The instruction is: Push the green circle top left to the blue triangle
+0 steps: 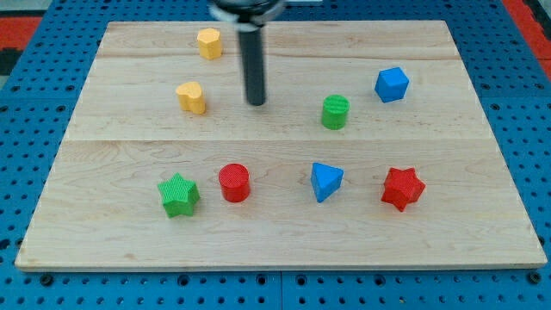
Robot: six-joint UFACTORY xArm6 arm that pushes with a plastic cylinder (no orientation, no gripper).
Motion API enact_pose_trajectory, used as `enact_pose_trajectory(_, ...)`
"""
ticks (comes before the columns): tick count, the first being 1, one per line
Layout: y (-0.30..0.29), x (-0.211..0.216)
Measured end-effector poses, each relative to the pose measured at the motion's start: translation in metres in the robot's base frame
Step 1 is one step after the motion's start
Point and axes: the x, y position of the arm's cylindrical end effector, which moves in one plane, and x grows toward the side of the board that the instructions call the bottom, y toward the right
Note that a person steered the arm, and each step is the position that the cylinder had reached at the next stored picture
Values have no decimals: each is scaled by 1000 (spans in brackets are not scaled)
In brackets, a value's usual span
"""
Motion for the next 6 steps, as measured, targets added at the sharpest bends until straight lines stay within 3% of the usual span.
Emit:
enact_pose_trajectory(1, 64, 1)
enact_pose_trajectory(3, 95, 46)
enact_pose_trajectory(4, 149, 26)
enact_pose_trajectory(6, 62, 89)
